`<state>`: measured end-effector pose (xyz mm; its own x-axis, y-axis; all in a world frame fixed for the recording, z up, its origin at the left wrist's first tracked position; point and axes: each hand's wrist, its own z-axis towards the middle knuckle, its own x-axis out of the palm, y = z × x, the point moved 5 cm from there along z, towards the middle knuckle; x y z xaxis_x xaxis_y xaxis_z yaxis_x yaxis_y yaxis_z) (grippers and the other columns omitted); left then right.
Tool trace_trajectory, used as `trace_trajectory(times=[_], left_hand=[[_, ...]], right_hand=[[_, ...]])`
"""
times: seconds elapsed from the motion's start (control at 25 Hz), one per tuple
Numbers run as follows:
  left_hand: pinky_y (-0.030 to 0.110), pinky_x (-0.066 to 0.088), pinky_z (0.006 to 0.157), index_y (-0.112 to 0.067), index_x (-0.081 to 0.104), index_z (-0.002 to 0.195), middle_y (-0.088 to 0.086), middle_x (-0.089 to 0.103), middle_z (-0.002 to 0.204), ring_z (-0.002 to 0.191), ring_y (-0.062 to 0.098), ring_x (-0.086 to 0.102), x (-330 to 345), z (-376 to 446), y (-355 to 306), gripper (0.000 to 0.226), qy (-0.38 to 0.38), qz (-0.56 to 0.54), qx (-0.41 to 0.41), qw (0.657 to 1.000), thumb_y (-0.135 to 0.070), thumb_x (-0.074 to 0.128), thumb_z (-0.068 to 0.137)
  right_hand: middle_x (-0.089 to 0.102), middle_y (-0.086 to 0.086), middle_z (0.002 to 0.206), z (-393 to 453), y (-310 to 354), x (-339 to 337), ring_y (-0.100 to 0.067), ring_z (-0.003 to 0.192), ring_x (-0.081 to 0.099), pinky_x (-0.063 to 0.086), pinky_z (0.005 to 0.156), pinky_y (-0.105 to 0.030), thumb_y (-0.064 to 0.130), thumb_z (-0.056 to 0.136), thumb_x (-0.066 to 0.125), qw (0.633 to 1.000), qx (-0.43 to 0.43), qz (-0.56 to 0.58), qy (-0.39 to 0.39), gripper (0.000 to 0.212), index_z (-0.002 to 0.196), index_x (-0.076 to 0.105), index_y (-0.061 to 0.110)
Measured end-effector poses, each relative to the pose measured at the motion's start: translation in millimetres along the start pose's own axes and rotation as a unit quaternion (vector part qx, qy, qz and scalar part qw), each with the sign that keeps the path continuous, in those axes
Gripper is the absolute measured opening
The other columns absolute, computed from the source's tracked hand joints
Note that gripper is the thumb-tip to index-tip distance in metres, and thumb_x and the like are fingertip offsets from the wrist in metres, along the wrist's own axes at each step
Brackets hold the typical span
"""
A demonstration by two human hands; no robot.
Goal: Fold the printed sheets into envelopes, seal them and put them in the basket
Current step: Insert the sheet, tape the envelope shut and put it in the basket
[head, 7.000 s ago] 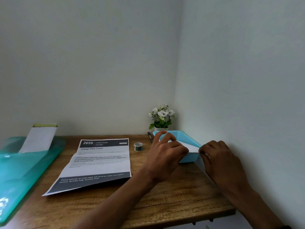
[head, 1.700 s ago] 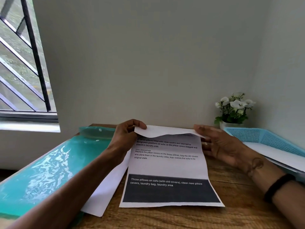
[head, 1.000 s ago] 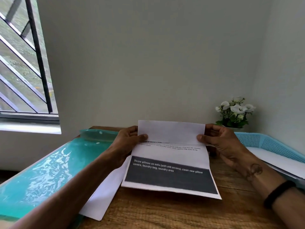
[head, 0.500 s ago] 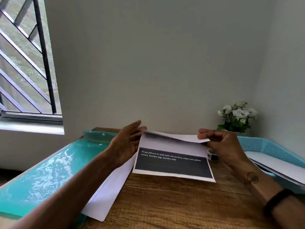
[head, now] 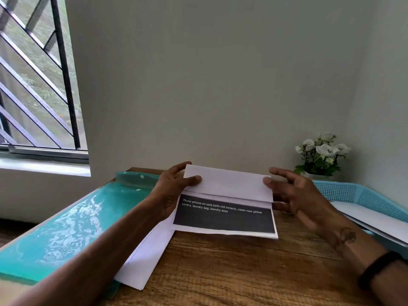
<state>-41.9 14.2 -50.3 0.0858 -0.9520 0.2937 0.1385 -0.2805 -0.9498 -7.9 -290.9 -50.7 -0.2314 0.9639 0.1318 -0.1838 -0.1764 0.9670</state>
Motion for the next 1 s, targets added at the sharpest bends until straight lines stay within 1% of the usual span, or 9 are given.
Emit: trace_trajectory(times=[0.08,0.16,0.28,0.4,0.56,0.68,0.8,0.92,1.0], left_hand=[[0.037,0.067,0.073,-0.011,0.064,0.134,0.015,0.078,0.116,0.098,0.031,0.077,1,0,-1,0.048,0.009,-0.004,0.000,1.000,-0.001,0.075,0.089],[0.035,0.066,0.075,-0.008,0.068,0.128,0.015,0.079,0.116,0.096,0.028,0.079,1,0,0,0.039,0.024,0.005,-0.001,1.000,-0.007,0.074,0.090],[0.038,0.062,0.086,-0.009,0.070,0.128,0.013,0.078,0.118,0.109,0.031,0.075,6,-2,6,0.034,0.074,0.102,-0.028,0.992,-0.017,0.073,0.095],[0.035,0.062,0.082,-0.011,0.070,0.128,0.010,0.079,0.115,0.109,0.031,0.075,5,-3,10,0.030,0.082,0.150,-0.039,0.985,-0.018,0.069,0.099],[0.032,0.065,0.074,-0.001,0.074,0.120,0.019,0.078,0.116,0.095,0.028,0.079,2,1,6,0.025,0.049,0.056,-0.044,0.996,0.003,0.060,0.100],[0.043,0.065,0.086,0.010,0.072,0.118,0.028,0.068,0.131,0.108,0.037,0.076,0,1,8,0.027,0.039,-0.119,-0.109,0.986,-0.001,0.065,0.094],[0.052,0.063,0.090,0.006,0.063,0.127,0.034,0.060,0.137,0.116,0.050,0.069,5,-5,10,0.043,0.074,-0.163,-0.154,0.972,-0.024,0.068,0.098],[0.044,0.066,0.084,-0.002,0.068,0.123,0.027,0.066,0.135,0.111,0.039,0.073,8,-5,9,0.041,0.066,-0.087,-0.093,0.990,-0.002,0.079,0.083],[0.043,0.065,0.087,-0.004,0.065,0.129,0.021,0.072,0.128,0.116,0.038,0.071,11,-4,7,0.044,0.069,-0.047,-0.050,0.995,0.006,0.072,0.087]], right_hand=[[0.079,-0.009,0.115,-2,-3,4,-0.028,0.105,0.076,0.064,0.080,-0.043,0.012,0.075,0.086,0.998,0.003,-0.059,0.020,0.059,0.130,0.065,0.018],[0.080,-0.009,0.113,-5,-4,6,-0.026,0.104,0.077,0.063,0.086,-0.046,0.006,0.072,0.085,0.997,0.000,-0.072,0.006,0.055,0.124,0.069,0.013],[0.082,-0.004,0.097,-8,5,3,-0.016,0.081,0.080,0.065,0.061,-0.034,-0.002,0.079,0.080,0.997,-0.027,-0.064,-0.032,0.034,0.109,0.072,0.013],[0.082,0.002,0.087,-10,9,0,-0.013,0.066,0.077,0.059,0.048,-0.026,-0.003,0.085,0.076,0.996,-0.037,-0.071,-0.047,0.027,0.104,0.071,0.016],[0.081,-0.012,0.090,-11,9,2,-0.017,0.068,0.077,0.058,0.051,-0.022,-0.009,0.088,0.069,0.998,-0.034,-0.005,-0.052,0.020,0.100,0.076,0.005],[0.081,-0.014,0.090,-13,10,5,-0.010,0.062,0.075,0.053,0.048,-0.015,-0.017,0.086,0.065,0.996,-0.052,-0.041,-0.054,0.023,0.098,0.079,-0.003],[0.081,-0.012,0.105,-11,9,5,-0.013,0.086,0.077,0.053,0.052,-0.012,-0.017,0.091,0.054,0.996,-0.047,-0.042,-0.056,0.026,0.099,0.078,-0.009],[0.076,-0.015,0.119,-6,6,7,-0.023,0.112,0.069,0.055,0.057,-0.016,-0.012,0.087,0.038,0.999,-0.021,0.015,-0.045,0.039,0.104,0.073,-0.014],[0.076,-0.014,0.119,-4,5,9,-0.025,0.110,0.072,0.061,0.069,-0.027,-0.002,0.089,0.053,0.997,-0.015,0.075,-0.029,0.035,0.118,0.071,-0.001]])
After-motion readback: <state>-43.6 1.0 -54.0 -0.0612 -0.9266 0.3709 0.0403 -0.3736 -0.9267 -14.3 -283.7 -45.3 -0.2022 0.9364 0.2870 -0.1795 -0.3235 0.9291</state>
